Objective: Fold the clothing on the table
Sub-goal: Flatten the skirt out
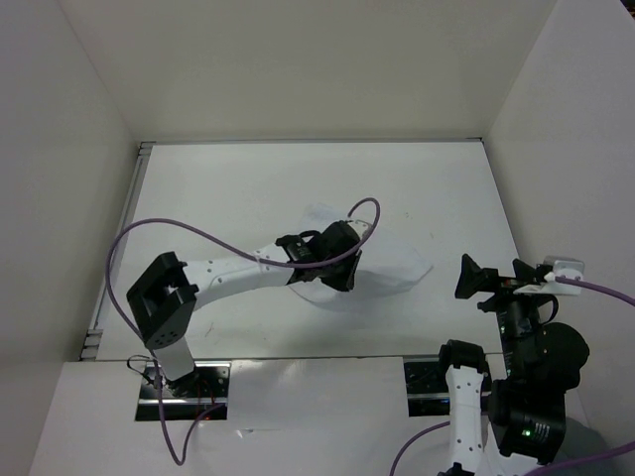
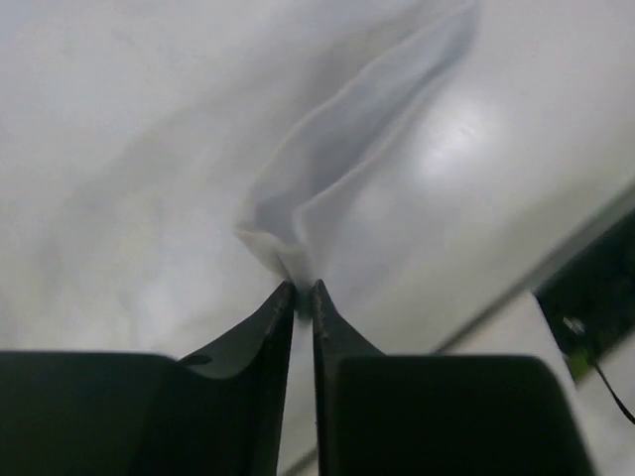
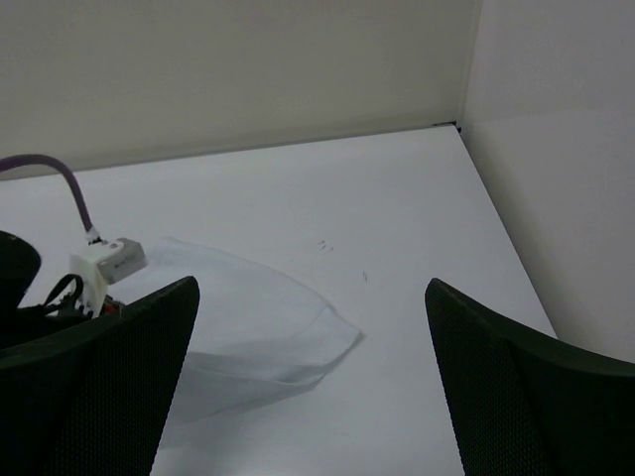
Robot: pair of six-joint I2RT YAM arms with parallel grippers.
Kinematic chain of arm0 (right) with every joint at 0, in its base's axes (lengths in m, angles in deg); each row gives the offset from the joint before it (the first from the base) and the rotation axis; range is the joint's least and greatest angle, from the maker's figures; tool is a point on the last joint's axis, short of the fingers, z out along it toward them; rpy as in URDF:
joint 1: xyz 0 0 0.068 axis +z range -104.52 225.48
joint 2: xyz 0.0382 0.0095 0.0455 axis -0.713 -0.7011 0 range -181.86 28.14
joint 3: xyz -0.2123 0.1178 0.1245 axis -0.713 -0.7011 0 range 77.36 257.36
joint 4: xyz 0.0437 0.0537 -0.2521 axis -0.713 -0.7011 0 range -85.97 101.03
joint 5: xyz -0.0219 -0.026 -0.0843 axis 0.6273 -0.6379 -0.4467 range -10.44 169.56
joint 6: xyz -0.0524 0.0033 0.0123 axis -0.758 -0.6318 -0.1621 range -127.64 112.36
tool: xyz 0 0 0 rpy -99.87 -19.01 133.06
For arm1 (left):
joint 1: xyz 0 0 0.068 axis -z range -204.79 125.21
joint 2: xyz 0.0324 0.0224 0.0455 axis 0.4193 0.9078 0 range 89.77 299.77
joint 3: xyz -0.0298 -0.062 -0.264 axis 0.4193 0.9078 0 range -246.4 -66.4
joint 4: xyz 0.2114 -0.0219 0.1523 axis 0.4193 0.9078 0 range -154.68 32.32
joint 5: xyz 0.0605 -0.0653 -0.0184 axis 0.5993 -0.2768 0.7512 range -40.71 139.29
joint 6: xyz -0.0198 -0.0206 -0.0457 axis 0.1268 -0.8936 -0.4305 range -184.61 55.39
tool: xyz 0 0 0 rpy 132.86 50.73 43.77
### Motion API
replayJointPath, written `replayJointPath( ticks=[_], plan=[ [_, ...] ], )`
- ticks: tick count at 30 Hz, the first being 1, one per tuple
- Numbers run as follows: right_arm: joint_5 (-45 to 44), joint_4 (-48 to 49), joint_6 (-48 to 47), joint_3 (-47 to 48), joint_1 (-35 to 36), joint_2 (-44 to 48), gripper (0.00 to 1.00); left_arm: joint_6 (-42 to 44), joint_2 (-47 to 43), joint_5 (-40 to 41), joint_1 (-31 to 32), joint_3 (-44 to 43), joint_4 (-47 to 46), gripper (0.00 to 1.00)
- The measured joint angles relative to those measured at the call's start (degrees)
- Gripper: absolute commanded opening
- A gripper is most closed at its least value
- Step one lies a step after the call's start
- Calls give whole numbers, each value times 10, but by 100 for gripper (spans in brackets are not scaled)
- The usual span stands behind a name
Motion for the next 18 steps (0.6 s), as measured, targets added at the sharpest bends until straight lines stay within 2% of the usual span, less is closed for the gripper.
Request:
replayJointPath(
  ticks=[2, 3, 4, 5, 7, 10, 14, 16, 17, 18],
  plan=[
    [-2, 0, 1, 0, -3, 10, 99, -1, -32, -21, 21, 12, 8, 30],
    [-3, 0, 1, 0, -4, 16, 99, -2, -47, -35, 32, 25, 9, 38],
    [-4, 0, 1, 0, -5, 21, 99, -4, -59, -56, 44, 40, 10, 59],
    [-5, 0, 1, 0, -5, 24, 99, -2, -67, -84, 57, 55, 11, 69],
    [-5, 0, 2, 0, -5, 25, 99, -4, -72, -141, 84, 87, 9, 82],
    [-7, 0, 2, 0, -5, 25, 99, -7, -75, -169, 118, 117, 41, 88],
    [-8, 0, 2, 0, -5, 25, 99, -29, -108, -95, 99, 120, 87, 86],
    [-8, 0, 2, 0, -5, 25, 99, -47, -125, -52, 77, 112, 95, 72],
    [-8, 0, 2, 0, -5, 25, 99, -58, -131, -28, 65, 106, 96, 53],
    [-9, 0, 2, 0, -5, 25, 99, -70, -134, -2, 55, 97, 98, 24]
  ],
)
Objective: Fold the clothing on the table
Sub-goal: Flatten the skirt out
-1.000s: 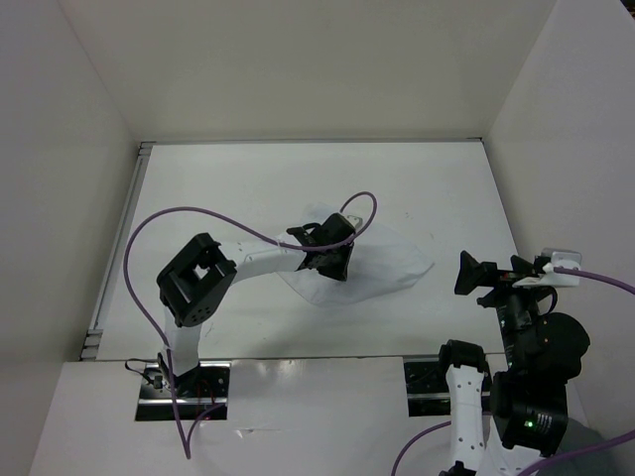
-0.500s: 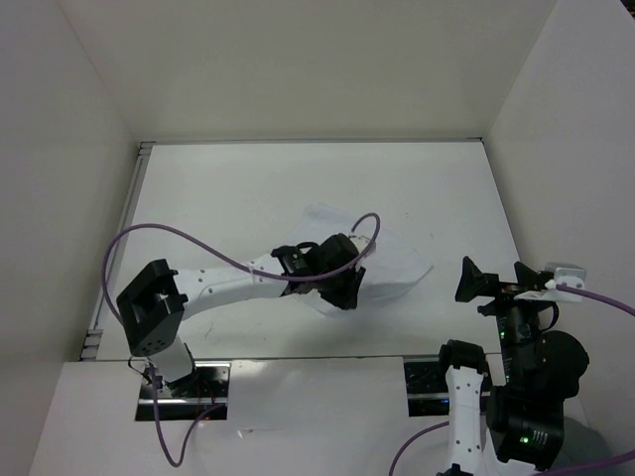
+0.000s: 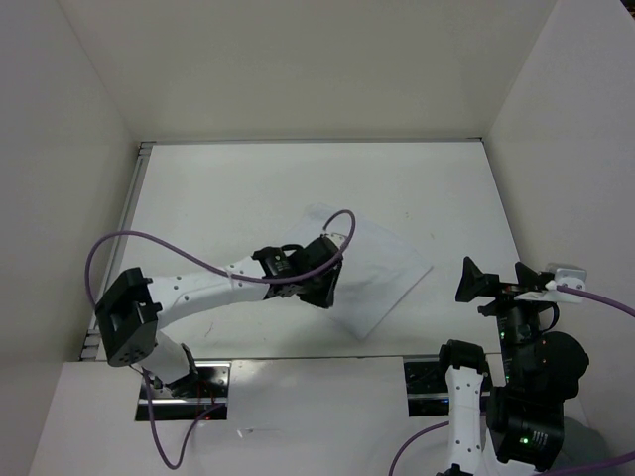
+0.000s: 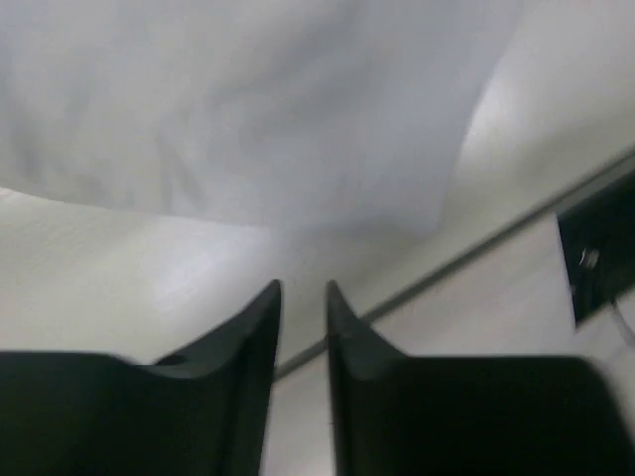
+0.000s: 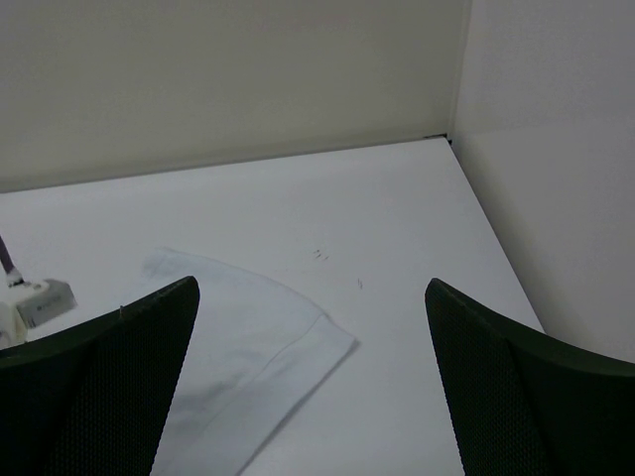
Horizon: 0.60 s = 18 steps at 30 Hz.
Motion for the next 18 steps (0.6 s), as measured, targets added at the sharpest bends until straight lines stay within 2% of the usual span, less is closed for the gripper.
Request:
replayJointPath(
  ticks=[1, 2, 7, 11, 15, 18],
  plan=[
    [0, 0, 0, 0, 0, 0, 99, -17, -1, 29, -8, -9, 0, 16],
    [0, 0, 0, 0, 0, 0, 99, -29, -1, 51, -16, -15, -3, 0],
    [0, 0, 0, 0, 0, 0, 99, -87, 8, 106, -77, -19, -28, 0],
    [0, 0, 0, 0, 0, 0, 99, -121, 61, 121, -133, -20, -51, 0],
    [0, 0, 0, 0, 0, 0, 99, -140, 133, 102, -178, -15, -75, 0],
    [0, 0, 0, 0, 0, 1, 99, -146, 147, 80, -210, 4, -95, 0]
  ],
)
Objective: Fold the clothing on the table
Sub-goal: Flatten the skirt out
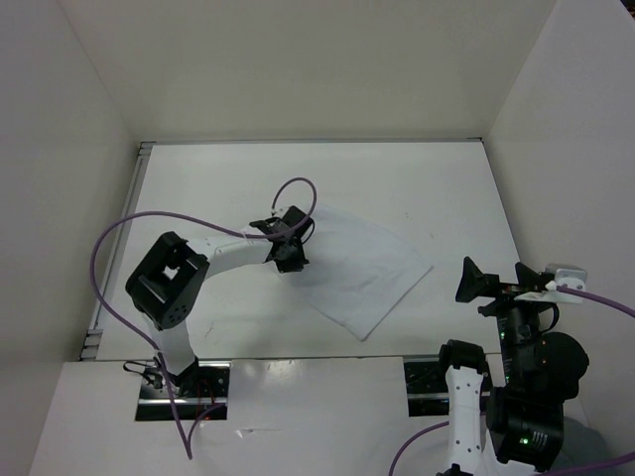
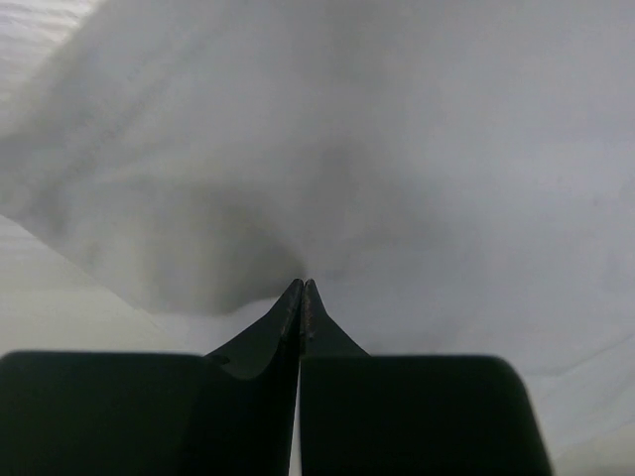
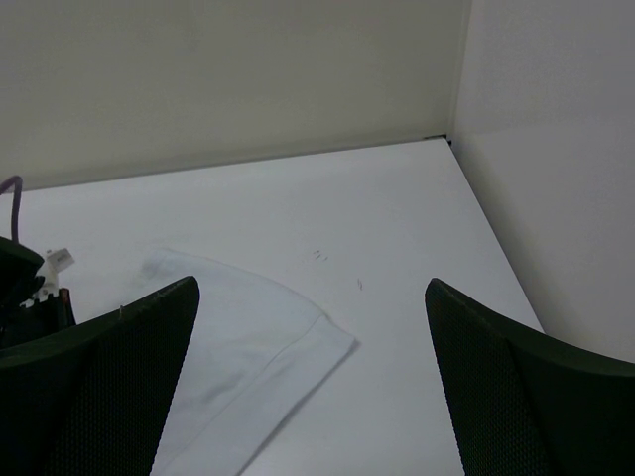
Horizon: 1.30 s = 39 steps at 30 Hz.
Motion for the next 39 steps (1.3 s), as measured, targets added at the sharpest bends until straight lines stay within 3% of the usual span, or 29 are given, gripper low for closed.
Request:
replayJointPath(
  ticks=[9, 17, 20, 23, 25, 26, 27, 29, 30, 33, 35, 36, 39],
  plan=[
    [0, 0, 0, 0, -6, 8, 99, 7, 57, -28, -88, -52, -16, 0],
    [-2, 0, 0, -2, -6, 8, 99, 85, 226, -37, -187, -303, 28, 4],
    [-2, 0, 0, -2, -10, 8, 99, 129, 295, -18, -221, -421, 52, 9],
    [-2, 0, 1, -3, -13, 8, 99, 169, 304, -1, -245, -451, 60, 18],
    [-2, 0, 1, -3, -16, 8, 99, 185, 272, 3, -247, -419, 50, 27],
    [-2, 0, 2, -3, -18, 7, 99, 186, 238, 2, -241, -375, 34, 43],
    [-2, 0, 2, -3, -20, 7, 99, 186, 194, 0, -229, -328, 30, 53],
    [0, 0, 1, -3, -25, 5, 99, 175, 88, -9, -189, -226, 13, 54],
    [1, 0, 1, -3, -27, 3, 99, 162, 28, -18, -165, -173, -4, 67],
    [3, 0, 1, -3, -28, -2, 99, 106, -119, -62, -105, -56, -53, 69],
    [4, 1, 1, -3, -29, -4, 99, 67, -183, -77, -98, 3, -76, 72],
    [5, 1, 1, -3, -29, -5, 99, 47, -197, -78, -99, 23, -79, 79],
    [5, 1, 1, -3, -29, -5, 99, 0, -188, -66, -93, 51, -66, 80]
  ],
)
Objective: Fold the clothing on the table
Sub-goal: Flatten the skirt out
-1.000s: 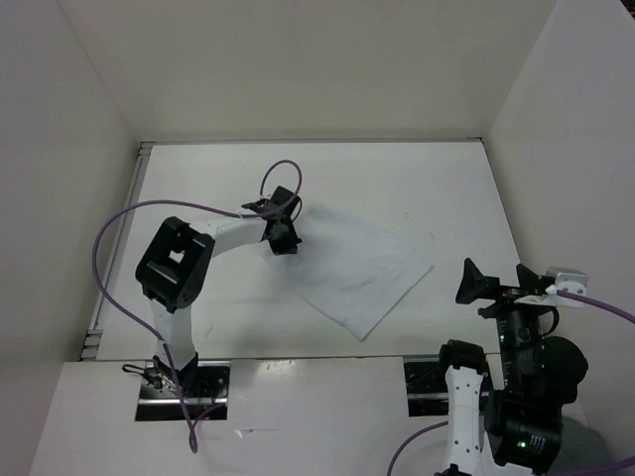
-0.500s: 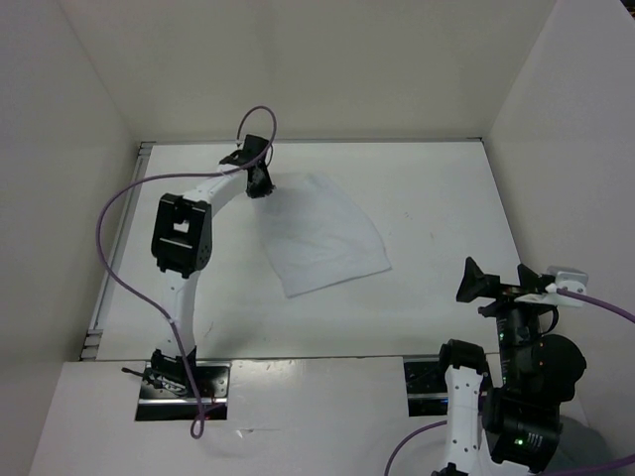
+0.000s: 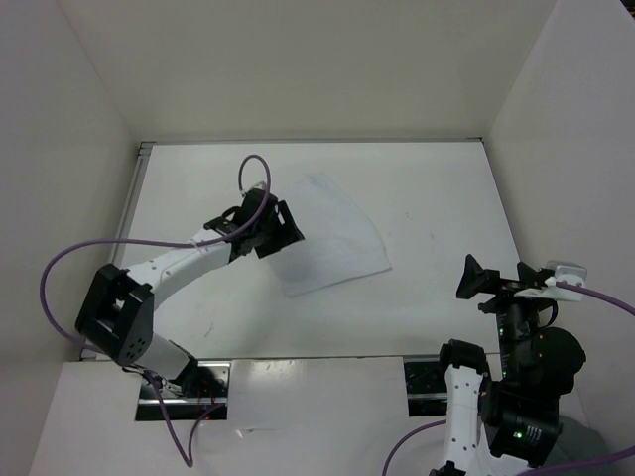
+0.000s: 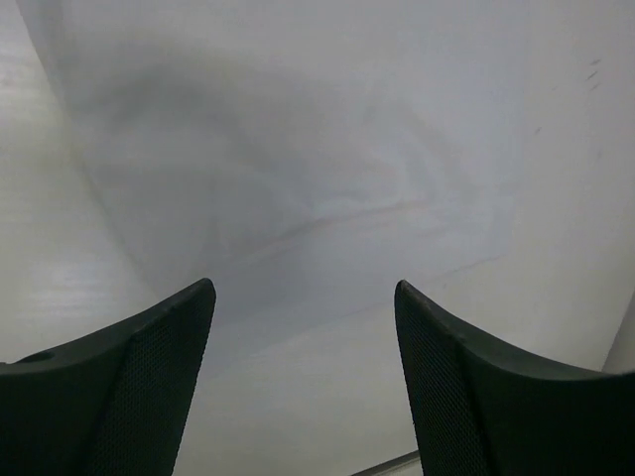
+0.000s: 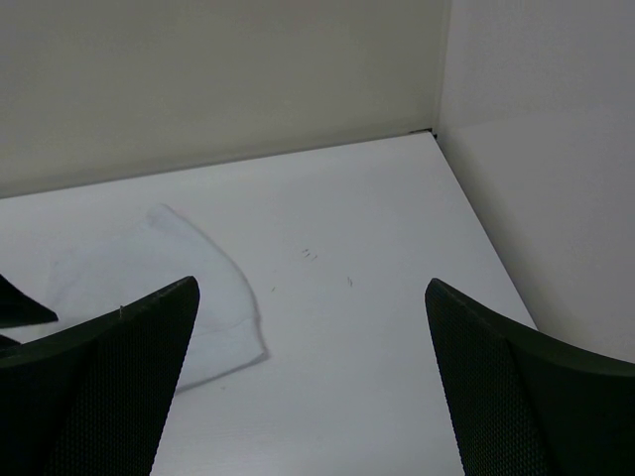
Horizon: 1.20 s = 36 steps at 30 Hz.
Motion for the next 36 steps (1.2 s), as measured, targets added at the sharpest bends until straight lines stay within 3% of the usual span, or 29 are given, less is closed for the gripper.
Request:
replayJointPath(
  ticks=[10, 18, 20, 22, 23, 27, 32, 36],
  plan=[
    [0, 0, 0, 0, 0, 0, 99, -104, 103, 15, 58, 21, 95, 83],
    [0, 0, 0, 0, 0, 0, 99, -143, 100, 18, 73, 56, 91, 84],
    [0, 0, 0, 0, 0, 0, 99, -147, 100, 17, 73, 56, 90, 68],
    [0, 0, 0, 0, 0, 0, 99, -147, 105, 16, 73, 58, 84, 45],
    [0, 0, 0, 0, 0, 0, 99, -151, 108, 13, 73, 60, 80, 40],
    [0, 0, 0, 0, 0, 0, 99, -161, 99, 9, 73, 80, 55, 30],
    [11, 0, -5, 0, 0, -7, 99, -185, 26, 40, 73, 143, 72, 27],
    [41, 0, -21, 19, 27, -117, 98, -201, -43, 58, 73, 172, 102, 29]
  ],
)
